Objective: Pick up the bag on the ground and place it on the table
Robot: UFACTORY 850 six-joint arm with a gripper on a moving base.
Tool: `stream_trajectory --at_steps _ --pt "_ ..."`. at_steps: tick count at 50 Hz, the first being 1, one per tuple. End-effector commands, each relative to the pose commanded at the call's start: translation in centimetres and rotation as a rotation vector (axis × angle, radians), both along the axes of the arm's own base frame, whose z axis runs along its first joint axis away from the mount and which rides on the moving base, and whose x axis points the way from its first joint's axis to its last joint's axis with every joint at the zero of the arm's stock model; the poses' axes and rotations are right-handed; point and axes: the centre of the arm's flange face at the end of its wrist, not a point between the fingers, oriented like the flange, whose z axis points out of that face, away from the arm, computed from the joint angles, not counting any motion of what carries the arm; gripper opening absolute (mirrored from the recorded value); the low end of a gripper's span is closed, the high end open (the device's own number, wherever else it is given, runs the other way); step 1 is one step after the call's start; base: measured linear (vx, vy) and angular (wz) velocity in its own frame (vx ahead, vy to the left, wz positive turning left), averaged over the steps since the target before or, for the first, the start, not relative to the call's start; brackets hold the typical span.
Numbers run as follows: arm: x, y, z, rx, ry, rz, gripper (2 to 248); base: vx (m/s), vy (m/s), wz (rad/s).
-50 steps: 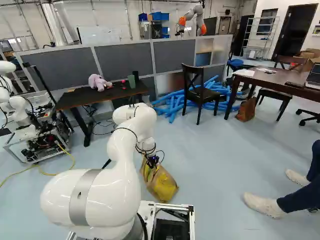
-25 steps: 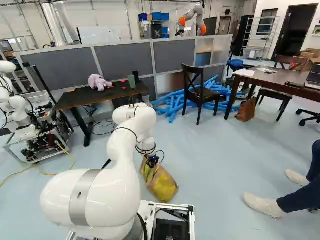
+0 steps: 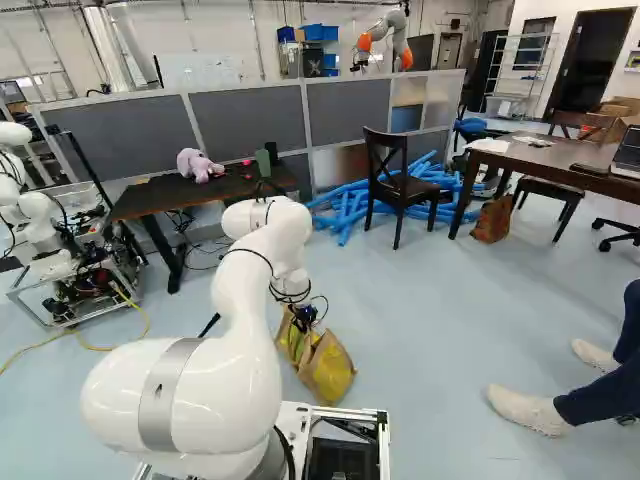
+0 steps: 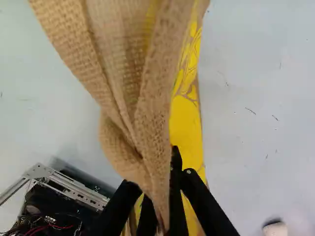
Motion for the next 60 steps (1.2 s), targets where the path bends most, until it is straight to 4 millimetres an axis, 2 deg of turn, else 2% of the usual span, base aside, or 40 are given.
stream_trajectory --at_steps 32,60 --pt "-0.3 0.2 4.9 0.001 -0.004 -0.021 21 0.0 0.0 0.0" --pt "-3.0 1.6 9.0 0.002 0.007 -0.01 21 0.0 0.0 0.0"
